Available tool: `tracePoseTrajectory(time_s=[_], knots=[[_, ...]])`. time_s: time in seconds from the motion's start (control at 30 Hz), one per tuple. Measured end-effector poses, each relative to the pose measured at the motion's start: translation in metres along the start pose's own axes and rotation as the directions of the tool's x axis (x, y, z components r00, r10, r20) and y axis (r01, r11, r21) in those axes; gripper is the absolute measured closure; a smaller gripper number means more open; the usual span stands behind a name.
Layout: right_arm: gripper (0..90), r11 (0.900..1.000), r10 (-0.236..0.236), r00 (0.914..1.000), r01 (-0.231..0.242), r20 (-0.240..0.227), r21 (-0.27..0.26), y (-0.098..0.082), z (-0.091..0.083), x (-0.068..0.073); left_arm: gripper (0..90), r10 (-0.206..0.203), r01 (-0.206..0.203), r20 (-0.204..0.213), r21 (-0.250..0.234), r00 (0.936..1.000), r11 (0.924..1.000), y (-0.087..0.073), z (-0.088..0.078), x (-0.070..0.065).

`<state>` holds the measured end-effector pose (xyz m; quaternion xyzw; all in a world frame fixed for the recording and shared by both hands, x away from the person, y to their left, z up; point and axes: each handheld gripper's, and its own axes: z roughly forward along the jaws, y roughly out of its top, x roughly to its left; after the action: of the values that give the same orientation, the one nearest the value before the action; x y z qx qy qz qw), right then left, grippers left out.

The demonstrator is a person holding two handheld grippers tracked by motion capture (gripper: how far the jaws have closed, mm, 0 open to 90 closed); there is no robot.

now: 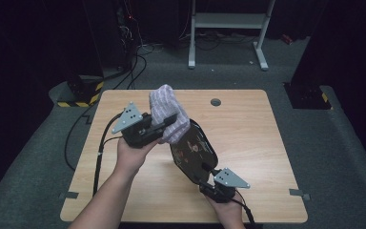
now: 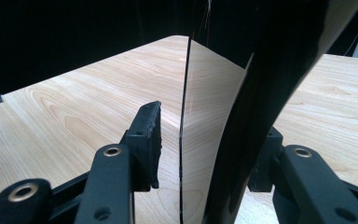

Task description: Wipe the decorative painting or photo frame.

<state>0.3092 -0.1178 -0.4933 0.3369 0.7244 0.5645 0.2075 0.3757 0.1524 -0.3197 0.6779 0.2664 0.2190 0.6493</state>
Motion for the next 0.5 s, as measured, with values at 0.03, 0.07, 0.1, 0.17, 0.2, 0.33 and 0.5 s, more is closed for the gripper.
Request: tracePoseTrajectory(time_s=[0.03,0.07,0.1,0.17,0.2,0.33,0.5], knots=[[54.7,1.0,0.002,1.0,-0.002,0.0,0.0,0.0,0.0,0.0,68.3,-0.002,0.002,0.006,-0.007,1.0,1.0,0.004,0.004,-0.002],[54.9,1.0,0.005,1.0,-0.005,-0.003,0.004,0.0,0.001,0.0,68.3,0.002,-0.002,0.012,-0.01,0.9999,0.9999,0.007,0.008,-0.004],[55.3,1.0,0.005,1.0,-0.005,0.0,0.009,0.0,0.001,0.0,68.3,0.007,-0.007,0.017,-0.011,0.9998,0.9999,0.011,0.012,-0.007],[59.4,1.0,0.007,1.0,-0.007,0.004,0.017,0.0,0.002,0.0,68.3,0.018,-0.018,0.025,-0.008,0.9995,0.9998,0.015,0.021,-0.012],[62.6,1.0,0.006,1.0,-0.006,0.001,0.019,-0.001,0.003,0.0,68.3,0.026,-0.026,0.024,-0.002,0.9994,0.9997,0.016,0.026,-0.014],[71.0,1.0,0.002,1.0,-0.002,0.008,0.018,-0.001,0.002,-0.001,68.3,0.03,-0.03,0.001,0.034,0.9995,0.999,0.009,0.043,-0.015],[78.2,1.0,-0.009,0.9997,0.008,0.025,0.022,-0.001,0.0,0.0,68.5,0.041,-0.037,-0.036,0.099,0.9985,0.9943,-0.007,0.056,-0.007]])
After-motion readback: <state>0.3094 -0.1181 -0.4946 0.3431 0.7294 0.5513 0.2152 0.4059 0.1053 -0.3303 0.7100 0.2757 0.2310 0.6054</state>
